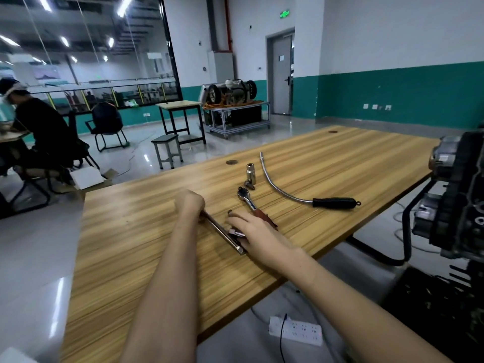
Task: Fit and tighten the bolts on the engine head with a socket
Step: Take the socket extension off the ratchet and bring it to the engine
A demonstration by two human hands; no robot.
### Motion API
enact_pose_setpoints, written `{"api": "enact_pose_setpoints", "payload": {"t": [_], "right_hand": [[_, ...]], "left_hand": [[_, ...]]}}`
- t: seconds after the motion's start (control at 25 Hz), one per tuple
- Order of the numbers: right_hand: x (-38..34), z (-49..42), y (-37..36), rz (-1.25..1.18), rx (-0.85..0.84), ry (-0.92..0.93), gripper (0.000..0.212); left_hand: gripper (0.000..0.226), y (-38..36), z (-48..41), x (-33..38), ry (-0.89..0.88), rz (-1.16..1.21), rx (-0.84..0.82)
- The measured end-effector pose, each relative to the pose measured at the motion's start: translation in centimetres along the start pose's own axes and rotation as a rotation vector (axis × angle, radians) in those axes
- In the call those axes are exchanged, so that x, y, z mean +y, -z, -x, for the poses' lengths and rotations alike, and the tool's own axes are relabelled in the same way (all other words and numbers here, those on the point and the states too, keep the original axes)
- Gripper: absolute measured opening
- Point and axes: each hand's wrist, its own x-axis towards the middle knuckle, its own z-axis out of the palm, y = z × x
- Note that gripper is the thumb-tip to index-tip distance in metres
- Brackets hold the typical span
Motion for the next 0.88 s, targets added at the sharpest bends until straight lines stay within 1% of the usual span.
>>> {"api": "enact_pose_setpoints", "payload": {"t": [0.08, 0.12, 0.2, 0.28, 0.32, 0.4, 0.44, 0.6, 0.68, 0.72, 0.8, 0.88], "right_hand": [[-0.1, 0.0, -0.2, 0.008, 0.035, -0.085, 0.048], [-0.1, 0.0, -0.4, 0.056, 0.025, -0.082, 0.042], [-0.3, 0.1, -0.8, 0.192, -0.005, -0.028, 0.035], [-0.5, 0.4, -1.4, 0.266, -0.006, -0.024, 0.038], [-0.6, 0.6, -1.6, 0.259, 0.015, -0.048, 0.041], [-0.8, 1.0, -1.6, 0.160, 0.110, -0.088, 0.039], [-0.9, 1.3, -1.3, 0.066, 0.168, -0.105, 0.035], [-1.3, 3.6, 1.1, -0.423, 0.349, -0.289, 0.030], [-0.7, 6.1, 2.9, -0.553, 0.480, -0.332, 0.027], [-0.3, 7.6, 4.0, -0.564, 0.553, -0.336, 0.025], [0.9, 10.9, 6.4, -0.513, 0.672, -0.336, 0.022], [1.9, 14.6, 9.2, -0.451, 0.753, -0.354, 0.020]], "left_hand": [[0.014, 0.6, -0.7, -0.4, 0.237, 0.370, -0.059], [0.019, 0.8, -1.0, -0.6, 0.291, 0.541, -0.086], [0.031, 0.8, -1.1, -0.9, 0.275, 0.775, -0.160], [0.037, 0.9, -1.0, -1.2, 0.271, 0.985, -0.221], [0.038, 1.1, -0.9, -1.5, 0.265, 1.086, -0.235], [0.038, 1.6, -0.6, -1.8, 0.252, 1.249, -0.244], [0.037, 1.8, -0.5, -1.9, 0.252, 1.340, -0.256], [0.024, 2.2, 1.3, 0.9, 0.279, 1.825, -0.407], [0.035, 1.6, 3.3, 3.8, 0.256, 1.952, -0.505], [0.042, 1.2, 4.6, 5.5, 0.227, 1.977, -0.550], [0.052, -0.3, 8.3, 9.0, 0.138, 1.972, -0.672], [0.058, -2.6, 12.9, 12.6, 0.047, 1.930, -0.847]]}}
